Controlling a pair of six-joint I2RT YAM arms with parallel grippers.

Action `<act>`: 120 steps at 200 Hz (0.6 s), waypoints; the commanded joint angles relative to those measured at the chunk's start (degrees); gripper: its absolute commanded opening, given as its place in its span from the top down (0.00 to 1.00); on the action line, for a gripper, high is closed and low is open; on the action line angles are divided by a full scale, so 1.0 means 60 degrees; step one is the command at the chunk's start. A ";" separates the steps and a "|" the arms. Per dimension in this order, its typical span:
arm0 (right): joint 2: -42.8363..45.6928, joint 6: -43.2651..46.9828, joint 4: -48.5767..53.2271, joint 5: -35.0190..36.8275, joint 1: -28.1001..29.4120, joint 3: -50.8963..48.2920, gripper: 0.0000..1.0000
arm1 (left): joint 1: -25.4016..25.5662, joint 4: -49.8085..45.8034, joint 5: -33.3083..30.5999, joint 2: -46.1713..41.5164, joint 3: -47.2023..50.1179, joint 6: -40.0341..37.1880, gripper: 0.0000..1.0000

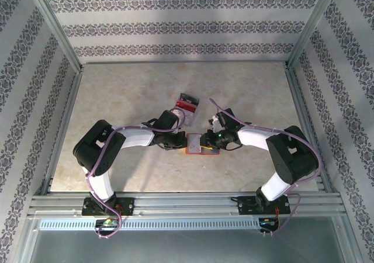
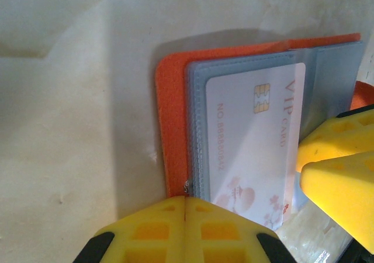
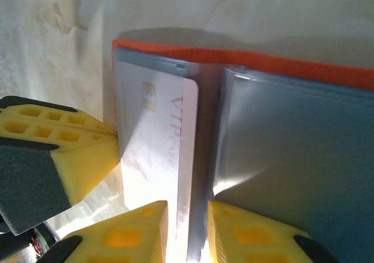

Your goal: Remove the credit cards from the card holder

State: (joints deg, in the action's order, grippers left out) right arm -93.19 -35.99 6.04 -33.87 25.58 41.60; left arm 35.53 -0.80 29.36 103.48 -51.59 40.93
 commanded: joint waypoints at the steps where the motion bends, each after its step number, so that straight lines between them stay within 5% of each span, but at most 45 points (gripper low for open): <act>1: -0.0240 -0.0175 -0.0508 -0.0439 -0.0118 -0.0181 0.76 | -0.0068 -0.0204 -0.0200 0.0294 -0.0042 -0.0172 0.97; 120: -0.0393 -0.0433 -0.1077 -0.0772 -0.0148 -0.0401 0.81 | -0.0075 -0.0212 -0.0186 0.0312 -0.0011 -0.0158 0.97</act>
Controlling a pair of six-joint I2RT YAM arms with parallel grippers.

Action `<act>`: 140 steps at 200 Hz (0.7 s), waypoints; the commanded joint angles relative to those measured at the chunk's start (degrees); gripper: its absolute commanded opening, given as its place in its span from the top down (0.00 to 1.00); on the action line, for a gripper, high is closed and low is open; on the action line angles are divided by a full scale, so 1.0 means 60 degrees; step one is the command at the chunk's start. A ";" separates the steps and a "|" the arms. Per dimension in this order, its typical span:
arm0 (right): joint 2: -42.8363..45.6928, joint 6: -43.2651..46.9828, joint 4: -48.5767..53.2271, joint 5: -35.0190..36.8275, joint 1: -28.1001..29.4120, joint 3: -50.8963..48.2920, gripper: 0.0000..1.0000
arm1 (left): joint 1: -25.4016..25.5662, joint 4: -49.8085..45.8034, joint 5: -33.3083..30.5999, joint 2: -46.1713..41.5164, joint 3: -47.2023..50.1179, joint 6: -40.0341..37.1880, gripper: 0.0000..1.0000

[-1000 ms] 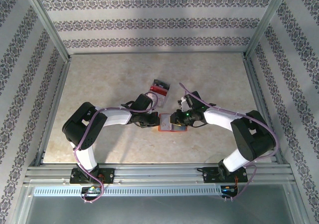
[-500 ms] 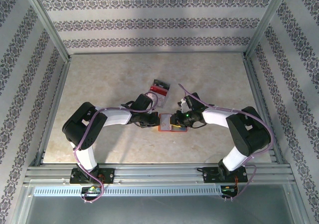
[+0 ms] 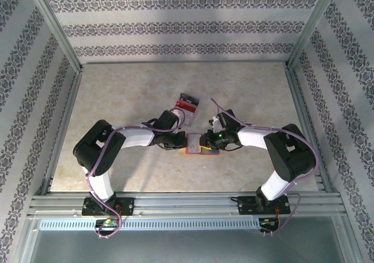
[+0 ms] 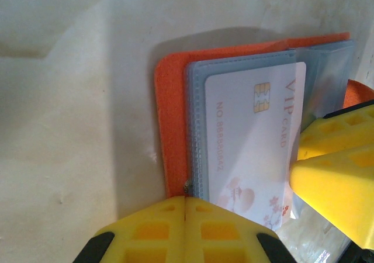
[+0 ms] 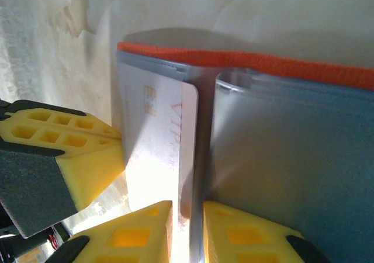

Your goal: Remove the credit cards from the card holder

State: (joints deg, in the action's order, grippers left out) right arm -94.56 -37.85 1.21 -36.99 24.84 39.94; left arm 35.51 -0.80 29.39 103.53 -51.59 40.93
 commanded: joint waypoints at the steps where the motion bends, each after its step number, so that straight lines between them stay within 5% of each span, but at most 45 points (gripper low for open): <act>1: -0.0163 -0.0123 -0.0274 -0.0251 -0.0024 -0.0124 0.81 | -0.0072 -0.0215 -0.0185 0.0300 -0.0005 -0.0157 0.97; 140: 0.0612 0.0008 -0.0085 -0.0213 -0.0416 -0.0605 0.92 | -0.0073 -0.0325 -0.0288 0.0382 0.0014 -0.0090 0.97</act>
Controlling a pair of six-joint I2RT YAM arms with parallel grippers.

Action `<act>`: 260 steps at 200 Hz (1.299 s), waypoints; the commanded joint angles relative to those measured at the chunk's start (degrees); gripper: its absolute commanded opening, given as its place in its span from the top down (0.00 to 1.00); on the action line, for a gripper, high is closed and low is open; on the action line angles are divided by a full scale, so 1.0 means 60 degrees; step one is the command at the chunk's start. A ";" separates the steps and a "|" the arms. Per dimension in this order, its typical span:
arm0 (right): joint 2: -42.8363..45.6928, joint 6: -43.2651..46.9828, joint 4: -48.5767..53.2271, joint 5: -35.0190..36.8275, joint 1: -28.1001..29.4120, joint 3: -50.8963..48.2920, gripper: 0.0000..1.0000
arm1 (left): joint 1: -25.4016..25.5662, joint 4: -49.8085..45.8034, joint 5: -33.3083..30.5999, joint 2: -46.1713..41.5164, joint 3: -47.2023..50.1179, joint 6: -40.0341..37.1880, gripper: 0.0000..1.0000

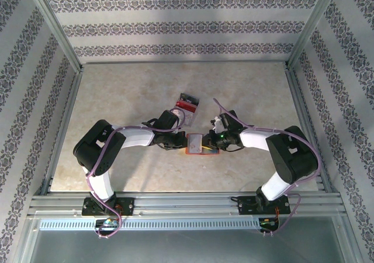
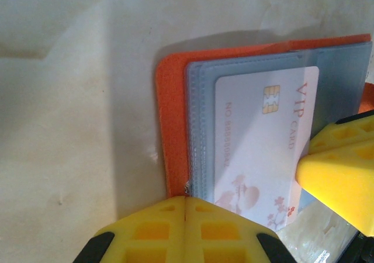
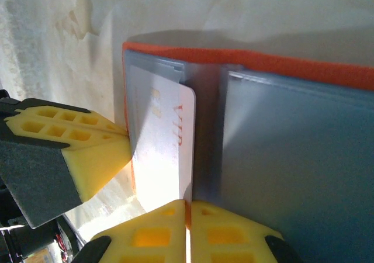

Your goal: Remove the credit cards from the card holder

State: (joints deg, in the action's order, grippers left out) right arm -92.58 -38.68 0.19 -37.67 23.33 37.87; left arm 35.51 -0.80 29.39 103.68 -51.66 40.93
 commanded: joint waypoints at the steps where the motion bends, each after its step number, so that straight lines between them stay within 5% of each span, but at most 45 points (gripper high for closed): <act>1: 0.0282 0.0147 0.0086 -0.0097 -0.0166 -0.0268 0.92 | -0.0073 -0.0330 -0.0286 0.0350 0.0025 -0.0087 0.97; 136: 0.0151 0.0184 -0.0030 -0.0269 -0.0271 -0.0265 0.99 | -0.0146 -0.0679 0.0105 -0.1240 -0.0600 -0.0036 0.91; 201: 0.0122 0.0169 -0.0031 -0.0284 -0.0271 -0.0232 1.00 | -0.0073 0.0347 0.1135 -0.0019 -0.1003 0.0392 0.95; 260: 0.0121 0.0162 -0.0003 -0.0269 -0.0263 -0.0203 1.00 | -0.0073 -0.0164 0.0691 0.0705 -0.1296 0.0088 0.97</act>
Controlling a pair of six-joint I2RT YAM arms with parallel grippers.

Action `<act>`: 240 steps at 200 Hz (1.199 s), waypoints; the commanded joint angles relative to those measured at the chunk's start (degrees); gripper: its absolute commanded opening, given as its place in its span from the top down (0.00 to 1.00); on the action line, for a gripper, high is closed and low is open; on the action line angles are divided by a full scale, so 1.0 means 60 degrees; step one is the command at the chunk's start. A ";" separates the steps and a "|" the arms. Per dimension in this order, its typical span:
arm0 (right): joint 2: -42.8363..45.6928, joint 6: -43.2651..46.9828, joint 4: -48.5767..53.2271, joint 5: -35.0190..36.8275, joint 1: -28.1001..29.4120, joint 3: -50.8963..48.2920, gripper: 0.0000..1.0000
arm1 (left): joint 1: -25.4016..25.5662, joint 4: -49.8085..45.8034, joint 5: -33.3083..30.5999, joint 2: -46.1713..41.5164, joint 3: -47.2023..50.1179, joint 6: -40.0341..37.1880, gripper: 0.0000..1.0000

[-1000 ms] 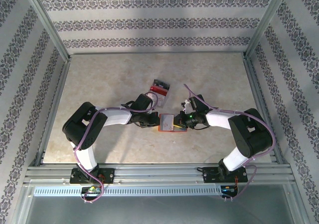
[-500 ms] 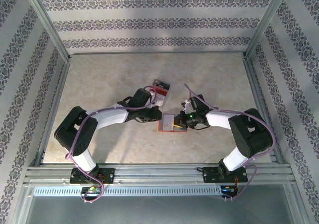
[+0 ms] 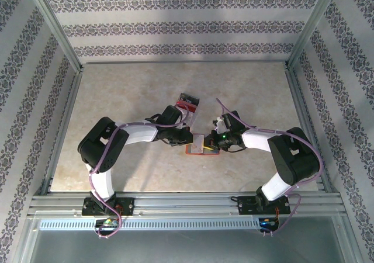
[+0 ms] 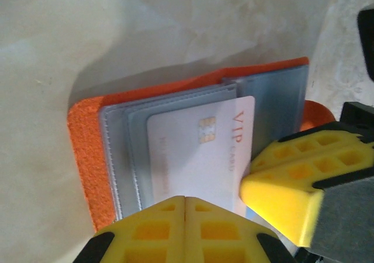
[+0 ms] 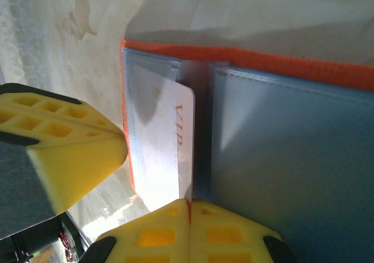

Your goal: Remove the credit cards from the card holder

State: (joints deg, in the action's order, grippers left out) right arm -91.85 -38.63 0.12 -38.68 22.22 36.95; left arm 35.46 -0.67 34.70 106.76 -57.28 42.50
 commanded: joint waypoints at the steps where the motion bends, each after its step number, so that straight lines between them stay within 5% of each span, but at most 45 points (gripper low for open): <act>1: 0.0009 0.0155 0.0016 -0.0102 -0.0081 -0.0050 1.00 | -0.0066 -0.0213 -0.0213 0.0201 -0.0351 -0.0179 0.97; 126: 0.0287 0.0405 0.0219 -0.0466 -0.0407 -0.0270 1.00 | -0.0080 -0.0381 -0.0656 0.0478 0.0070 -0.0296 0.99; 174: 0.0294 0.0217 -0.0020 -0.0453 -0.0407 -0.0313 0.77 | -0.0080 -0.0382 -0.0639 0.0471 0.0088 -0.0287 0.99; 240: -0.0129 -0.0129 -0.0595 -0.0512 -0.0276 -0.0329 0.76 | -0.0080 -0.0406 -0.0634 0.0420 0.0076 -0.0299 0.99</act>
State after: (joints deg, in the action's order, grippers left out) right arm -91.22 -38.15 -0.93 -40.58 20.36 35.70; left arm 35.46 -1.21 31.90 108.18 -57.82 42.04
